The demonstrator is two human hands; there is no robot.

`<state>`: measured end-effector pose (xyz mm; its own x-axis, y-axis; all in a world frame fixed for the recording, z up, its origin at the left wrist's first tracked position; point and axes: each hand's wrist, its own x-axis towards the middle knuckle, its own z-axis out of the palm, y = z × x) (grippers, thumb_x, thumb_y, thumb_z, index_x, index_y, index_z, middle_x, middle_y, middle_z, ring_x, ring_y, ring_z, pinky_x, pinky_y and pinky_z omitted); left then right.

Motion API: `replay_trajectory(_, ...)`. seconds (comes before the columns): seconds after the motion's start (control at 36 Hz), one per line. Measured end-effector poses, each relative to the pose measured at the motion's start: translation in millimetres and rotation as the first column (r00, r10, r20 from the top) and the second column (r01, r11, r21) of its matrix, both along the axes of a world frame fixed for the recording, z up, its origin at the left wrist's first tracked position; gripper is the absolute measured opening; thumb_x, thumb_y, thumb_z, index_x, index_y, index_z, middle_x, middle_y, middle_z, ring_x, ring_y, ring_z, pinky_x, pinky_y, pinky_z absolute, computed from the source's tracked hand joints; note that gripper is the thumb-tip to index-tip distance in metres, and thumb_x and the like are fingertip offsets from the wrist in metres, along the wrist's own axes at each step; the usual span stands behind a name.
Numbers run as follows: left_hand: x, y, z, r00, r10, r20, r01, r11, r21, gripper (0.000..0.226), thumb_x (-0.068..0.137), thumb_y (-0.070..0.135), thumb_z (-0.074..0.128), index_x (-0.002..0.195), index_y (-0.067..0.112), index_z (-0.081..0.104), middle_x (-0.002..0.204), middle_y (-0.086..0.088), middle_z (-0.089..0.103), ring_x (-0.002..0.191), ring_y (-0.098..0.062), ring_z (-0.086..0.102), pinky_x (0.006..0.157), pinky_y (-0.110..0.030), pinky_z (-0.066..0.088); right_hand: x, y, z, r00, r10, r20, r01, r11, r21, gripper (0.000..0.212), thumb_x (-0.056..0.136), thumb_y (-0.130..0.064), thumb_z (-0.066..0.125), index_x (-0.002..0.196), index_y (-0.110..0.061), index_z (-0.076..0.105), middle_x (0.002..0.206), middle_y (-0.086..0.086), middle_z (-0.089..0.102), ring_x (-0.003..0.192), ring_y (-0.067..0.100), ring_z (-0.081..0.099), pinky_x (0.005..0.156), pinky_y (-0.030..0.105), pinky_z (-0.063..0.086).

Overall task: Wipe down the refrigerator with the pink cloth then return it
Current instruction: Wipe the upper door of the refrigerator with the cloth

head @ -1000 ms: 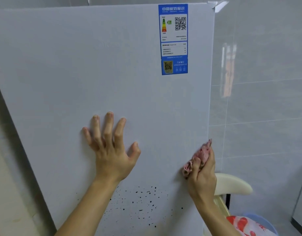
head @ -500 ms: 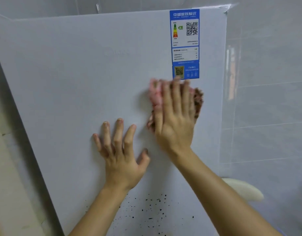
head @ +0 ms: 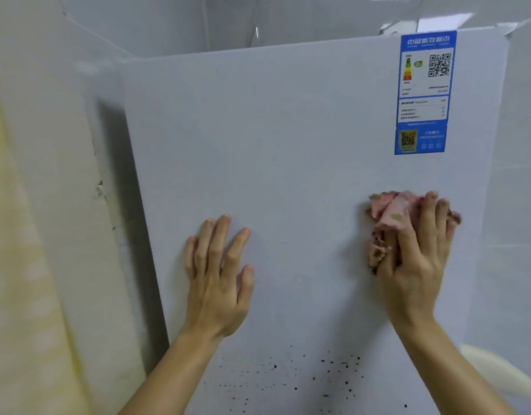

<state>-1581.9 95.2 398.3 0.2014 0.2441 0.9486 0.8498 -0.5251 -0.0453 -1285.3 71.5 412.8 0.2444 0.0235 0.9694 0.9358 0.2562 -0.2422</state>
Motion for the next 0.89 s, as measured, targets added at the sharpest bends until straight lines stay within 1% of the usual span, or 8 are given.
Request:
replay_trajectory(0.11, -15, 4, 5, 1.0, -0.011, 0.014, 0.011, 1.0, -0.006, 0.056, 0.106, 0.034, 0.037, 0.159, 0.015, 0.037, 0.173, -0.011, 0.022, 0.162, -0.033, 0.013, 0.13, -0.053, 0.006, -41, 9, 35, 0.979, 0.006, -0.202, -0.003, 1.0, 0.014, 0.045, 0.107, -0.012, 0.042, 0.148, 0.002, 0.051, 0.167, 0.027, 0.024, 0.157, 0.047, 0.017, 0.131, 0.055, 0.007)
replay_trajectory(0.19, -21, 8, 6, 0.999, 0.013, 0.037, -0.014, 1.0, 0.024, 0.056, 0.106, 0.031, 0.037, 0.159, 0.013, 0.037, 0.172, -0.014, 0.023, 0.161, -0.035, 0.014, 0.13, -0.055, 0.008, -74, 16, 63, 0.978, -0.011, -0.207, 0.014, 1.0, 0.014, 0.054, 0.111, -0.027, 0.038, 0.156, 0.001, 0.041, 0.167, 0.031, 0.022, 0.156, 0.049, 0.017, 0.129, 0.055, 0.007)
replay_trajectory(0.33, -34, 13, 8, 0.998, 0.029, 0.063, -0.033, 0.997, 0.068, 0.055, 0.104, 0.026, 0.042, 0.157, 0.01, 0.038, 0.17, -0.019, 0.025, 0.16, -0.036, 0.018, 0.128, -0.059, 0.016, -149, 24, 72, 0.99, -0.002, 0.142, -0.002, 1.0, 0.028, 0.052, 0.112, -0.029, 0.041, 0.159, -0.006, 0.04, 0.166, 0.025, 0.03, 0.157, 0.042, 0.024, 0.13, 0.051, 0.017)
replay_trajectory(0.47, -51, 18, 5, 0.992, 0.034, 0.12, -0.044, 0.996, 0.081, 0.056, 0.103, 0.019, 0.041, 0.156, 0.004, 0.038, 0.17, -0.02, 0.024, 0.161, -0.036, 0.017, 0.129, -0.058, 0.014, -186, 22, 11, 0.925, 0.068, 0.374, -0.037, 0.995, -0.09, 0.064, 0.103, -0.018, 0.061, 0.161, -0.01, 0.036, 0.17, 0.015, 0.026, 0.161, 0.03, 0.018, 0.131, 0.045, 0.017)
replay_trajectory(0.58, -59, 20, -3, 0.994, 0.032, 0.105, -0.04, 0.996, 0.076, 0.056, 0.103, 0.019, 0.042, 0.156, 0.002, 0.038, 0.17, -0.022, 0.023, 0.161, -0.037, 0.015, 0.128, -0.06, 0.016, -176, 11, -62, 0.831, 0.118, 0.543, -0.005, 0.979, -0.205, 0.06, 0.103, -0.017, 0.046, 0.161, -0.012, 0.036, 0.171, 0.012, 0.025, 0.16, 0.028, 0.019, 0.132, 0.043, 0.013)
replay_trajectory(0.69, -61, 21, -5, 0.995, 0.017, 0.096, -0.025, 0.997, 0.074, 0.058, 0.103, 0.019, 0.043, 0.158, 0.001, 0.035, 0.171, -0.022, 0.021, 0.161, -0.037, 0.014, 0.128, -0.061, 0.016, -143, -1, -111, 0.745, 0.13, 0.654, 0.091, 0.952, -0.292, 0.075, 0.093, -0.01, 0.048, 0.165, -0.015, 0.028, 0.174, 0.01, 0.016, 0.161, 0.027, 0.017, 0.132, 0.043, 0.009)
replay_trajectory(0.78, -63, 20, -6, 0.996, 0.009, 0.086, -0.015, 0.997, 0.071, 0.058, 0.104, 0.019, 0.042, 0.159, 0.002, 0.034, 0.171, -0.022, 0.021, 0.161, -0.037, 0.013, 0.129, -0.06, 0.015, -125, -6, -102, 0.823, 0.149, 0.548, 0.031, 0.952, -0.305, 0.067, 0.101, -0.013, 0.039, 0.165, -0.009, 0.021, 0.175, 0.013, 0.008, 0.161, 0.031, 0.015, 0.132, 0.047, 0.012)
replay_trajectory(0.89, -60, 19, -6, 0.995, 0.008, 0.101, -0.016, 0.997, 0.075, 0.056, 0.104, 0.018, 0.043, 0.157, 0.001, 0.037, 0.17, -0.022, 0.023, 0.161, -0.037, 0.014, 0.129, -0.059, 0.015, -79, -2, -45, 0.976, 0.023, 0.217, 0.024, 0.976, -0.215, 0.071, 0.106, -0.03, 0.045, 0.159, 0.008, 0.017, 0.166, 0.034, 0.017, 0.158, 0.044, 0.013, 0.131, 0.053, 0.006)
